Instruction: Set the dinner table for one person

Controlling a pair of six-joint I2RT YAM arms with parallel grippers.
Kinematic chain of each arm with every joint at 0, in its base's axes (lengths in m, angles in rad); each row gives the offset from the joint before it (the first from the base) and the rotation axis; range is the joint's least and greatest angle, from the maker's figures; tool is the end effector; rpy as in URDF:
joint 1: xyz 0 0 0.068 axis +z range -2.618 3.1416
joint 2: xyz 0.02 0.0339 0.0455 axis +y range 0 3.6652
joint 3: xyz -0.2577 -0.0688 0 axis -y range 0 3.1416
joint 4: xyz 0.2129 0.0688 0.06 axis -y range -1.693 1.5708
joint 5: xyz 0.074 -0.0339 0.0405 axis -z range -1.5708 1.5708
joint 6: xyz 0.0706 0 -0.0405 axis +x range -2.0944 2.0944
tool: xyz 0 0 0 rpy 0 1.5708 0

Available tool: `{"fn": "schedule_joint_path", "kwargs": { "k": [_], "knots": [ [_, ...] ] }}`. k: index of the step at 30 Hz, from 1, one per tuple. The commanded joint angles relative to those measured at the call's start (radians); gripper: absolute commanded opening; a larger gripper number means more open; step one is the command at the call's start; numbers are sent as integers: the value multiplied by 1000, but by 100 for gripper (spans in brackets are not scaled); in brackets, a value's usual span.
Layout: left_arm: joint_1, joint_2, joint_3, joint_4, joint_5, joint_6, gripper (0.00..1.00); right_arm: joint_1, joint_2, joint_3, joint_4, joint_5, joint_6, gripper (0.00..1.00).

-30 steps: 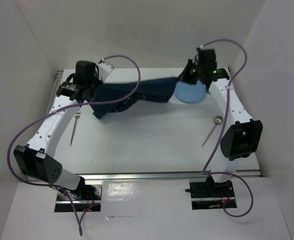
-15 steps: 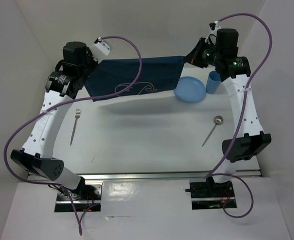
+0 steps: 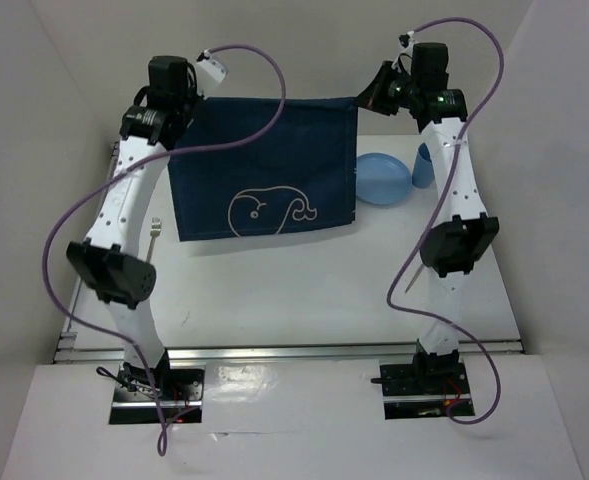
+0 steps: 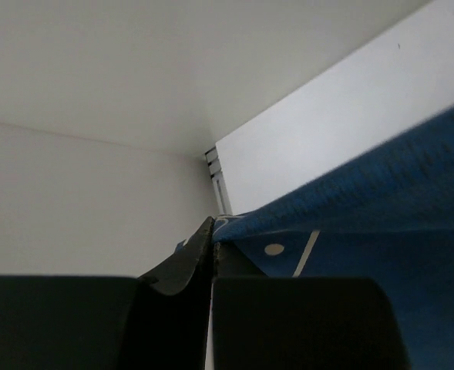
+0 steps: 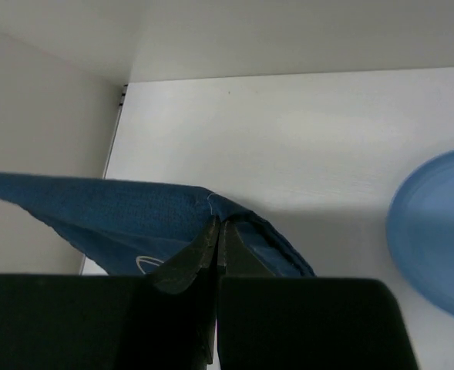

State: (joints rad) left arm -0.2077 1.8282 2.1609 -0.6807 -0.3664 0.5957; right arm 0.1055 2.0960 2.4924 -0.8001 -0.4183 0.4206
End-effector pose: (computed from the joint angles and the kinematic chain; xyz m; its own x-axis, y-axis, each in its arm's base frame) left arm 0.3954 -0.0575 0.4412 -0.3531 0.6098 -0.7096 0.0738 0.7742 0.6286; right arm 0.4443 0.0759 0.4196 -0.5476 0.3172 -0.7743 -0.2674 0.8105 0.5211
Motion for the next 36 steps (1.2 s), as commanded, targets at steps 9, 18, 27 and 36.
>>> {"fn": "schedule_joint_path", "kwargs": {
  "k": [9,18,27,36],
  "knots": [
    [41,-76,-48,208,69,-76,0,-33,-168,-176,268,-86,15,0],
    [41,-276,-530,244,168,-39,0,-13,-352,-847,340,-114,4,0],
    [11,-411,-976,140,268,70,2,28,-545,-1372,326,-39,14,0],
    [2,-515,-1076,-305,521,202,84,94,-639,-1485,210,97,46,73]
  ]
}}
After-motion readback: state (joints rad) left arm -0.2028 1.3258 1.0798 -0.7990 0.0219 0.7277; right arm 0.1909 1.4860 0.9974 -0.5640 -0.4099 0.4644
